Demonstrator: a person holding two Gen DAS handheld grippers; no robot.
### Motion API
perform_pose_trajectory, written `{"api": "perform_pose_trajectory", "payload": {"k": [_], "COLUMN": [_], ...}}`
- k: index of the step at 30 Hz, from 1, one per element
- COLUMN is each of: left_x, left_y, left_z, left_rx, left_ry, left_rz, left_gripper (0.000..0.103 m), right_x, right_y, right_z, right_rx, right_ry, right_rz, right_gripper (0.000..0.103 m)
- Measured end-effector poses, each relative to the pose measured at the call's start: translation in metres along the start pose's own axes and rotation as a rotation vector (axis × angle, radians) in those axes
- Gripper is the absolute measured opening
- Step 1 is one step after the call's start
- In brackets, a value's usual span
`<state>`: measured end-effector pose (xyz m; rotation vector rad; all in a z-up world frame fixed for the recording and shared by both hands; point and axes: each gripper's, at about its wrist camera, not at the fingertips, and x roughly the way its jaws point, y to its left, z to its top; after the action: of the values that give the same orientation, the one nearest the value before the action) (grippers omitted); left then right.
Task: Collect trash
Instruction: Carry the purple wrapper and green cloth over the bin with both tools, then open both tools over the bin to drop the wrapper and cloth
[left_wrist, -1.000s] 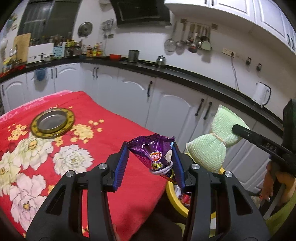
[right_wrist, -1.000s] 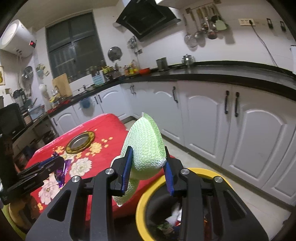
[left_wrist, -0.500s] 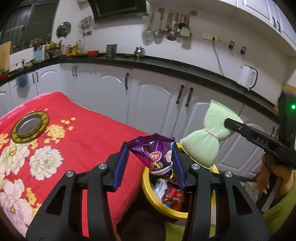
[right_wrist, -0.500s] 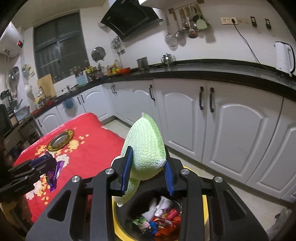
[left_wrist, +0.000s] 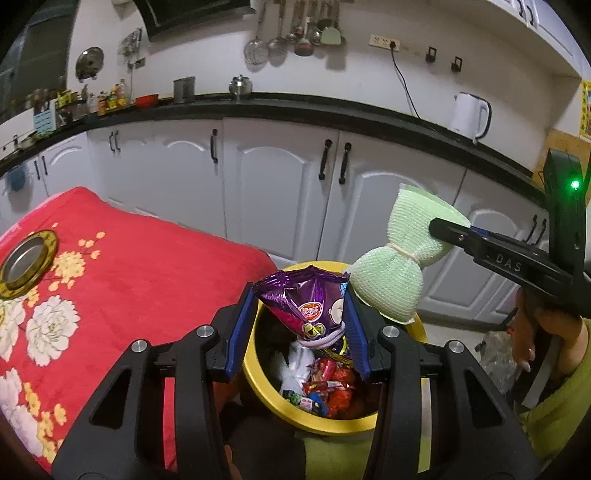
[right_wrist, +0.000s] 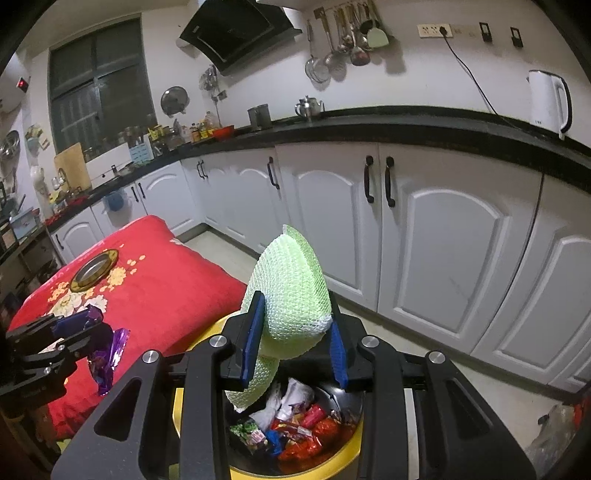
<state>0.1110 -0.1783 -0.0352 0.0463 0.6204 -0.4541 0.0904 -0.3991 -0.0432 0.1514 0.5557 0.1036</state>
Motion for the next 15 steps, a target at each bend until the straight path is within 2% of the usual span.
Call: {"api": "perform_pose_trajectory", "payload": {"k": [15], "left_x": [0.031], "left_y": [-0.015], "left_z": [-0.011], "left_rx": [0.03], "left_ry": [0.063], "left_rz": [-0.033], "left_gripper": [0.037], "right_x": [0.017], "right_y": [-0.02], "right_z": [-0.014], "right_rx": [0.039], "right_ry": [0.051], "right_rz": [0.012], "right_gripper": [0.031]}}
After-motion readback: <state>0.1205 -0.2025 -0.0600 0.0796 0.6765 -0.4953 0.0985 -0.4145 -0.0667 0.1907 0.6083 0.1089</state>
